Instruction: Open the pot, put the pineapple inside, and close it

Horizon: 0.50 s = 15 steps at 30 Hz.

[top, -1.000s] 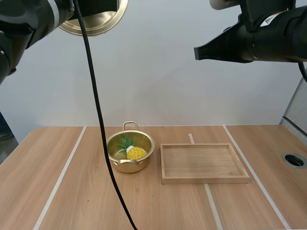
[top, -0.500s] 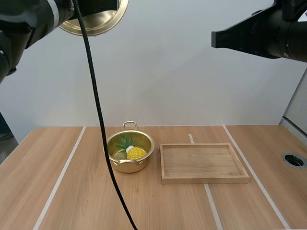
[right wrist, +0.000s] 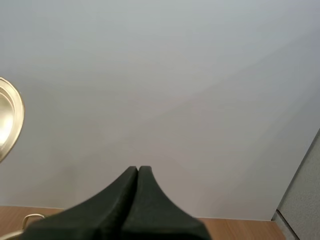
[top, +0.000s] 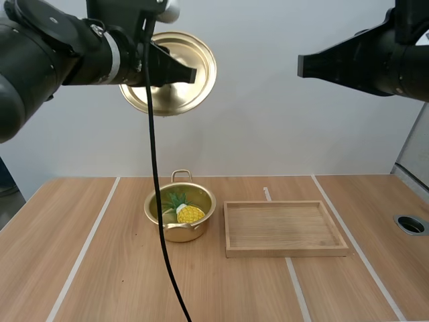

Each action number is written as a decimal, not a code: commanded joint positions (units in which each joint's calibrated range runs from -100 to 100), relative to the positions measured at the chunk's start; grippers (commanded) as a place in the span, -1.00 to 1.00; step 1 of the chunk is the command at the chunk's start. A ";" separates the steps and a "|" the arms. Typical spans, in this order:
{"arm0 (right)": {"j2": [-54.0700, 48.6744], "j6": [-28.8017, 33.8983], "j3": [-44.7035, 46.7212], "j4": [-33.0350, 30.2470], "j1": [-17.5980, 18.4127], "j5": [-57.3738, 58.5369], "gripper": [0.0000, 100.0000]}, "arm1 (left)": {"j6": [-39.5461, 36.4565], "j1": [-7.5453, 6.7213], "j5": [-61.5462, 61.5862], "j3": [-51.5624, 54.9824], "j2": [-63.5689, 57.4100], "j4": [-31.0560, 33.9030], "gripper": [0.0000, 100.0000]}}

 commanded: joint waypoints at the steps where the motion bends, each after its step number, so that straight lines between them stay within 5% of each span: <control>1: -0.88 -0.05 0.69 0.58 -0.25 0.05 -1.00 | -0.30 -0.06 4.58 -0.08 1.86 1.44 -1.00; 15: -1.10 -0.16 0.86 2.19 -0.25 0.05 -1.00 | -0.71 -0.06 13.13 2.17 13.03 2.32 -1.00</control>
